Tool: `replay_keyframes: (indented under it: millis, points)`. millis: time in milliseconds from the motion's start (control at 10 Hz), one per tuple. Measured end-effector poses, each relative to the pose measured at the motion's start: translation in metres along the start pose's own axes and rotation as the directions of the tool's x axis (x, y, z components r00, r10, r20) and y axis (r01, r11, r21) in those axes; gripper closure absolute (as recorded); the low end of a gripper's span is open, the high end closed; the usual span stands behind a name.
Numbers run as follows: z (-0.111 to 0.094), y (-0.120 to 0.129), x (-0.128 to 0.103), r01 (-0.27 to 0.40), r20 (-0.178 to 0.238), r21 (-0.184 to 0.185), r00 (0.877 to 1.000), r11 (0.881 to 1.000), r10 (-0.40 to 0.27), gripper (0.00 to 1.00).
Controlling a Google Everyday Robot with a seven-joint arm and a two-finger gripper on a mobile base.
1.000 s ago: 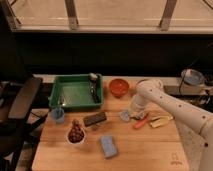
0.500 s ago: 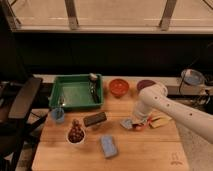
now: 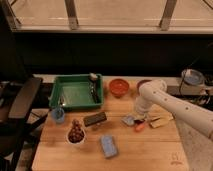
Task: Wipe table surface with towel
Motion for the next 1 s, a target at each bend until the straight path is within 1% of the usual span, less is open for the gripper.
replay_keyframes:
  millis: [100, 200, 400, 500, 600, 700, 800, 900, 1000]
  points:
    - [0.003, -0.011, -0.004, 0.009, 0.011, 0.003, 1.0, 1.0, -0.009, 1.0]
    - [0.006, -0.015, -0.012, 0.02, 0.023, 0.005, 1.0, 1.0, -0.02, 1.0]
    - [0.009, -0.021, -0.042, 0.06, 0.062, 0.019, 0.996, 0.998, -0.061, 1.0]
    - [0.009, -0.02, -0.063, 0.092, 0.076, 0.024, 0.993, 0.995, -0.094, 1.0]
    - [0.008, -0.015, -0.078, 0.108, 0.08, 0.023, 0.991, 0.994, -0.11, 1.0]
    - [0.008, -0.008, -0.088, 0.111, 0.08, 0.014, 0.991, 0.994, -0.112, 1.0]
    - [0.009, -0.001, -0.094, 0.11, 0.076, 0.002, 0.991, 0.994, -0.11, 1.0]
    - [0.01, 0.006, -0.096, 0.101, 0.066, -0.014, 0.993, 0.995, -0.1, 1.0]
    - [0.01, 0.012, -0.092, 0.091, 0.055, -0.028, 0.994, 0.995, -0.09, 1.0]
